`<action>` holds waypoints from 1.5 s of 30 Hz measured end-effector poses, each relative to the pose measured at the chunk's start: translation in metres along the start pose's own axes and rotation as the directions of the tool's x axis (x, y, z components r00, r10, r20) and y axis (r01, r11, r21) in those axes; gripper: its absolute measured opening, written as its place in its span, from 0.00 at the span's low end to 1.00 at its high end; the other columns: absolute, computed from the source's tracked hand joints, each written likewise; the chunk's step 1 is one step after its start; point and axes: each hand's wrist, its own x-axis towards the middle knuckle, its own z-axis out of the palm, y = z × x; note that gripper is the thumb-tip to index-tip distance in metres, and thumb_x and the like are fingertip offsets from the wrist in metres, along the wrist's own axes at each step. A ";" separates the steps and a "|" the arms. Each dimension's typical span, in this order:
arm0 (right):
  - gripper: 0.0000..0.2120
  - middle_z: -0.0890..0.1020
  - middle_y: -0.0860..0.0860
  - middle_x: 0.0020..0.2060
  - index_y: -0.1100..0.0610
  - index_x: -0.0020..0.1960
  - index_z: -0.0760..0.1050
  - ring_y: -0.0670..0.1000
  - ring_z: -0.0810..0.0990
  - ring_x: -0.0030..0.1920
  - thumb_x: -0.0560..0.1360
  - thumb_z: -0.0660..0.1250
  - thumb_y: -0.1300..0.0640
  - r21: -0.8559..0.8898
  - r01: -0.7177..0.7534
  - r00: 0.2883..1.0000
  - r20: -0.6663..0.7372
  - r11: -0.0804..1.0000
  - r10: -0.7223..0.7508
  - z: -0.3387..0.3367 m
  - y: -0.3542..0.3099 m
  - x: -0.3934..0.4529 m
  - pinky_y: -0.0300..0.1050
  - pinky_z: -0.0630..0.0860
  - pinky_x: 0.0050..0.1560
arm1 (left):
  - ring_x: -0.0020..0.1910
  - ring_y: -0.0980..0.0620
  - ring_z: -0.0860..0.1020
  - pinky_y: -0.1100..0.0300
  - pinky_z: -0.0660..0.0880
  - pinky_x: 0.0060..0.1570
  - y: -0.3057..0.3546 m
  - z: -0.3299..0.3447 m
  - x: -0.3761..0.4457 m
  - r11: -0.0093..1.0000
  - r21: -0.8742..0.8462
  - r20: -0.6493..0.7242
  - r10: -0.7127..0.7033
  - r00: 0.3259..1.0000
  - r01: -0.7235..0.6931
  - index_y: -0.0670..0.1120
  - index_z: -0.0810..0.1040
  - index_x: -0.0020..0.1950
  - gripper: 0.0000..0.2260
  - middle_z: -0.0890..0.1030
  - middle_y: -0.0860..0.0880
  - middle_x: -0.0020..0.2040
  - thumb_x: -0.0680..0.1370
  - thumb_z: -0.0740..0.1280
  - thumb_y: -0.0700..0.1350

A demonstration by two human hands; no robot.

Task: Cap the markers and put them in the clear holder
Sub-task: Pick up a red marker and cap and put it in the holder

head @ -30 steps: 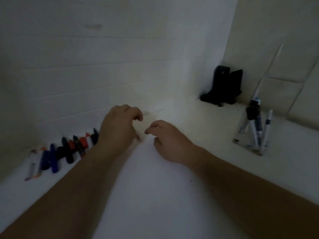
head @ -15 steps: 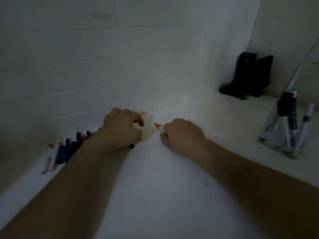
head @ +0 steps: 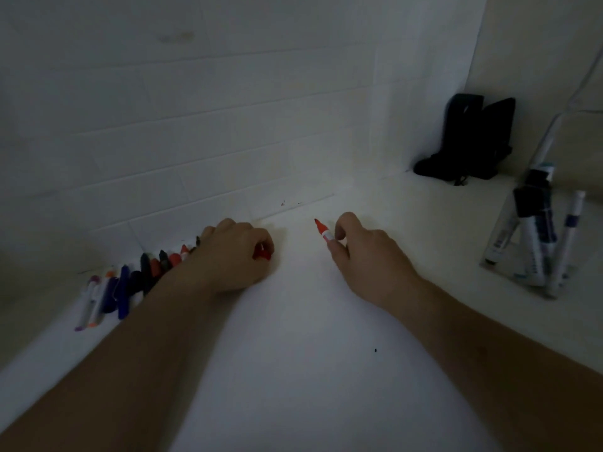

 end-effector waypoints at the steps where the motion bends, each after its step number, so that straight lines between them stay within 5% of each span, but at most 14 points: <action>1: 0.12 0.76 0.51 0.32 0.48 0.51 0.61 0.55 0.75 0.30 0.82 0.54 0.40 0.033 -0.011 1.000 0.006 0.999 0.011 -0.001 0.001 0.001 0.47 0.67 0.30 | 0.54 0.50 0.69 0.49 0.66 0.56 0.002 0.000 -0.001 1.000 -0.019 -0.032 0.012 0.999 -0.012 0.60 0.75 0.56 0.09 0.75 0.57 0.49 0.77 0.63 0.53; 6: 0.18 0.77 0.50 0.32 0.46 0.58 0.66 0.52 0.77 0.34 0.79 0.56 0.34 0.136 -0.048 0.999 0.022 0.990 0.046 -0.003 0.005 0.002 0.50 0.74 0.36 | 0.48 0.57 0.74 0.60 0.69 0.48 0.018 0.001 -0.005 0.952 -0.286 -0.246 0.041 0.968 -0.113 0.58 0.74 0.53 0.05 0.76 0.62 0.47 0.79 0.67 0.49; 12: 0.04 0.76 0.46 0.41 0.45 0.48 0.68 0.49 0.75 0.43 0.82 0.59 0.50 0.167 0.076 0.994 -0.096 0.983 -0.060 -0.003 0.011 0.006 0.51 0.74 0.44 | 0.51 0.60 0.80 0.62 0.76 0.53 0.043 0.009 -0.007 0.781 -0.618 -0.261 -0.097 0.960 -0.089 0.56 0.73 0.52 0.09 0.82 0.58 0.52 0.79 0.69 0.42; 17: 0.06 0.75 0.44 0.43 0.42 0.57 0.72 0.52 0.76 0.46 0.81 0.60 0.47 0.122 0.102 0.990 -0.113 0.987 -0.088 0.001 0.017 0.009 0.56 0.76 0.48 | 0.48 0.63 0.79 0.73 0.71 0.45 0.043 0.011 -0.004 0.762 -0.647 -0.278 -0.200 0.939 -0.029 0.55 0.74 0.49 0.10 0.82 0.58 0.48 0.77 0.71 0.40; 22: 0.11 0.75 0.47 0.45 0.43 0.61 0.76 0.52 0.75 0.48 0.81 0.61 0.46 0.066 0.102 0.993 -0.069 0.993 -0.098 0.000 0.012 0.006 0.56 0.77 0.50 | 0.49 0.57 0.79 0.68 0.71 0.47 0.042 0.011 -0.005 0.800 -0.598 -0.305 -0.181 0.935 -0.040 0.56 0.75 0.49 0.10 0.81 0.56 0.49 0.76 0.71 0.41; 28: 0.12 0.72 0.46 0.42 0.43 0.58 0.78 0.52 0.72 0.44 0.81 0.59 0.42 -0.078 0.138 0.989 -0.049 0.987 -0.142 -0.004 0.006 0.001 0.52 0.76 0.43 | 0.44 0.58 0.76 0.62 0.71 0.45 0.047 0.011 -0.005 0.878 -0.469 -0.333 -0.080 0.939 -0.092 0.55 0.78 0.50 0.08 0.80 0.58 0.44 0.75 0.73 0.45; 33: 0.13 0.73 0.46 0.41 0.44 0.52 0.79 0.51 0.74 0.39 0.81 0.58 0.42 -0.173 0.183 0.981 -0.030 0.968 -0.191 -0.010 0.001 0.000 0.48 0.75 0.38 | 0.46 0.61 0.77 0.79 0.65 0.45 0.052 0.015 -0.005 0.889 -0.441 -0.270 0.001 0.963 -0.125 0.56 0.81 0.57 0.09 0.83 0.58 0.49 0.78 0.70 0.46; 36: 0.13 0.73 0.46 0.41 0.44 0.52 0.78 0.51 0.74 0.38 0.81 0.58 0.40 -0.219 0.156 0.987 -0.007 0.963 -0.162 -0.015 0.003 0.000 0.47 0.74 0.37 | 0.48 0.60 0.76 0.80 0.63 0.45 0.058 0.016 -0.004 0.895 -0.413 -0.284 0.047 0.958 -0.166 0.52 0.81 0.60 0.10 0.83 0.56 0.52 0.80 0.67 0.47; 42: 0.13 0.72 0.46 0.36 0.45 0.47 0.79 0.48 0.73 0.37 0.80 0.60 0.41 -0.101 0.141 0.990 0.026 0.985 -0.139 -0.015 0.006 0.002 0.45 0.69 0.35 | 0.54 0.61 0.76 0.80 0.61 0.50 0.059 0.020 -0.002 0.877 -0.446 -0.297 0.046 0.954 -0.181 0.50 0.81 0.62 0.12 0.83 0.54 0.58 0.79 0.68 0.44; 45: 0.12 0.72 0.46 0.36 0.46 0.47 0.79 0.48 0.74 0.38 0.80 0.60 0.41 -0.087 0.163 0.986 0.032 0.983 -0.161 -0.013 0.006 0.003 0.46 0.71 0.37 | 0.48 0.58 0.79 0.72 0.70 0.49 0.060 0.022 -0.003 0.880 -0.417 -0.310 0.097 0.946 -0.227 0.52 0.81 0.59 0.09 0.84 0.54 0.51 0.80 0.66 0.45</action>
